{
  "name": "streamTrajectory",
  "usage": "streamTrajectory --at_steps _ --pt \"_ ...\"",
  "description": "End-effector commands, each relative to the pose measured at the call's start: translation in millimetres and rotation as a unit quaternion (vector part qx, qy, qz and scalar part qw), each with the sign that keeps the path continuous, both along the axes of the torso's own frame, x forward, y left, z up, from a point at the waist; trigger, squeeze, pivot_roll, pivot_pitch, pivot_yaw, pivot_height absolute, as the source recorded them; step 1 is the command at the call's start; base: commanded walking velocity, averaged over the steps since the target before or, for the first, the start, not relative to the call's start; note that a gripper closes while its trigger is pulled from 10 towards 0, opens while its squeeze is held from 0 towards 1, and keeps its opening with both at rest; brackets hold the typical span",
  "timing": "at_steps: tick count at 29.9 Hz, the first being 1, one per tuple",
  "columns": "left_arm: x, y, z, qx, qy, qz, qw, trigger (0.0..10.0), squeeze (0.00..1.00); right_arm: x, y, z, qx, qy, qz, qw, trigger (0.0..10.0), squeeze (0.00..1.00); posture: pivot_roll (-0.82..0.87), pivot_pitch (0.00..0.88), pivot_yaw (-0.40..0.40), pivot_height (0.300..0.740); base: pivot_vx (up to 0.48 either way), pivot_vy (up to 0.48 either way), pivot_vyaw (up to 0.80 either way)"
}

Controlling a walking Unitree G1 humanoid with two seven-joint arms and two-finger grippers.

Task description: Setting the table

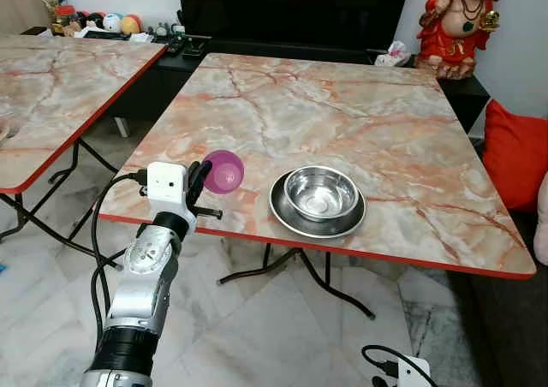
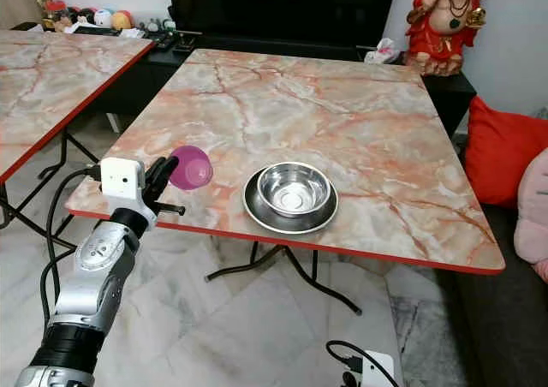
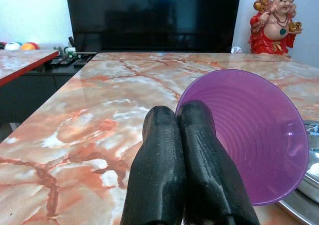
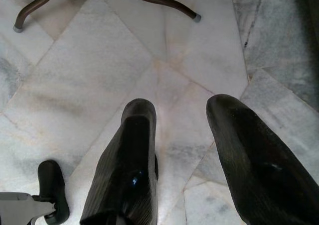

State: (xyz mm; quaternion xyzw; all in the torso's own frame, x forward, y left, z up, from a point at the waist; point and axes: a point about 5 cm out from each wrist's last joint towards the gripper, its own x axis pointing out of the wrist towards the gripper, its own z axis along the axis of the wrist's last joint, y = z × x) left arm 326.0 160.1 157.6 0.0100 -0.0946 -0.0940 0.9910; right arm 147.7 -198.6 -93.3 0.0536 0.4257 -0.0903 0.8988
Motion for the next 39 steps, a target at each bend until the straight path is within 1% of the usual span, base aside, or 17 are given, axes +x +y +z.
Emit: streamTrajectory --at_steps 1,6,13,20,27,30,35,37,39 --pt "1.4 -1.9 7 -0.005 -0.008 -0.004 1.0 10.0 0.0 0.7 -1.1 0 0.001 0.001 -0.002 1.0 10.0 0.0 0.12 0.0 -0.043 0.74 0.0 0.0 0.0" --pt "1.3 -2.4 7 -0.005 -0.007 -0.005 1.0 10.0 0.0 1.6 0.2 1 0.005 -0.003 -0.001 1.0 10.0 0.0 0.13 0.0 -0.045 0.74 0.0 0.0 -0.75" --pt "1.1 -3.1 6 -0.007 -0.005 -0.004 1.0 10.0 0.0 0.0 0.4 0 0.003 -0.003 0.002 1.0 10.0 0.0 0.13 0.0 -0.046 0.74 0.0 0.0 0.0" --pt "1.6 -2.8 7 -0.006 -0.005 -0.003 1.0 10.0 0.0 -1.4 -6.7 0 0.001 0.003 0.0 1.0 10.0 0.0 0.13 0.0 -0.045 0.74 0.278 0.0 0.0" --pt "1.9 -3.4 6 -0.006 -0.003 -0.004 1.0 10.0 0.0 -1.7 -8.0 0 0.001 0.004 0.0 1.0 10.0 0.0 0.13 0.0 -0.045 0.74 0.3 0.0 0.0" --pt "1.8 -3.9 6 -0.006 -0.003 -0.005 1.0 10.0 0.0 -1.3 -7.1 0 0.001 0.003 0.001 1.0 10.0 0.0 0.13 0.0 -0.045 0.74 0.307 0.0 0.0" --pt "2.1 -4.2 7 -0.006 -0.002 -0.008 1.0 10.0 0.0 0.1 4.1 -1 0.005 0.002 0.007 1.0 10.0 0.0 0.13 0.0 -0.045 0.74 0.308 0.0 0.0" --pt "2.1 -4.3 7 -0.006 -0.001 -0.009 1.0 10.0 0.0 -0.2 4.4 -1 0.005 0.003 0.007 1.0 10.0 0.0 0.13 0.0 -0.045 0.74 0.311 0.0 0.0" --pt "2.2 -5.0 7 -0.018 0.002 -0.016 1.0 10.0 0.0 -0.9 4.7 -1 0.005 0.003 0.008 1.0 10.0 0.0 0.13 0.0 -0.044 0.74 0.307 0.0 0.0"
